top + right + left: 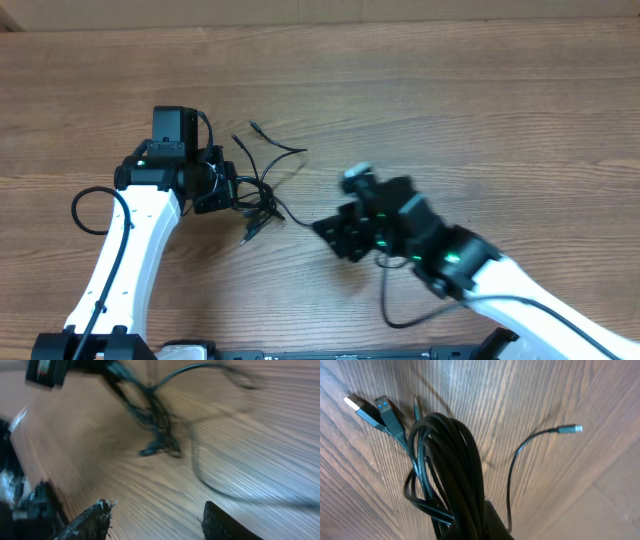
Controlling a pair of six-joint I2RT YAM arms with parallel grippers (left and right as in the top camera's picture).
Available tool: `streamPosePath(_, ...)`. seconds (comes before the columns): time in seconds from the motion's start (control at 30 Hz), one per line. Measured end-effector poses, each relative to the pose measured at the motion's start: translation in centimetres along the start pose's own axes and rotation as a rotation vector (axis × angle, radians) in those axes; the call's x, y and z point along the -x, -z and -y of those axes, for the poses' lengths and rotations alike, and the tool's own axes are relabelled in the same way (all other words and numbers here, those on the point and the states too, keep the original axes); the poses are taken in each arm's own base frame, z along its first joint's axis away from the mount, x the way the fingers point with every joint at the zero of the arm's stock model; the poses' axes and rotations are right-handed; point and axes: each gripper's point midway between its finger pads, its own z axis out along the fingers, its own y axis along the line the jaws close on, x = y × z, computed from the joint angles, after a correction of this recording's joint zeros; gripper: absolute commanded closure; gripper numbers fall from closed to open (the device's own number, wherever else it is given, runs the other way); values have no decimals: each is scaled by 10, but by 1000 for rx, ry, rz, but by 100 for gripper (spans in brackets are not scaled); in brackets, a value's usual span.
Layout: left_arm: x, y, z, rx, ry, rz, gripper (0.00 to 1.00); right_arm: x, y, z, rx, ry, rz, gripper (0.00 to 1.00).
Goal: Untangle cables
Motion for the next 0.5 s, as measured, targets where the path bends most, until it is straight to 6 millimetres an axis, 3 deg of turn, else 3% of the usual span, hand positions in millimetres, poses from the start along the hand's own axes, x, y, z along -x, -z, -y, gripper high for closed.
streamPosePath(0.1,-6,0,-2,10,-1,-33,96,-15,-34,-12,48,86,-47,50)
streamPosePath(0.23,-16,1,-6,32,2,-91,96,-21,-63,-5,2,162,-44,59)
streamPosePath(0.5,-33,3,-13,67,7,-192,96,0,-69,0,-43,240,49,64)
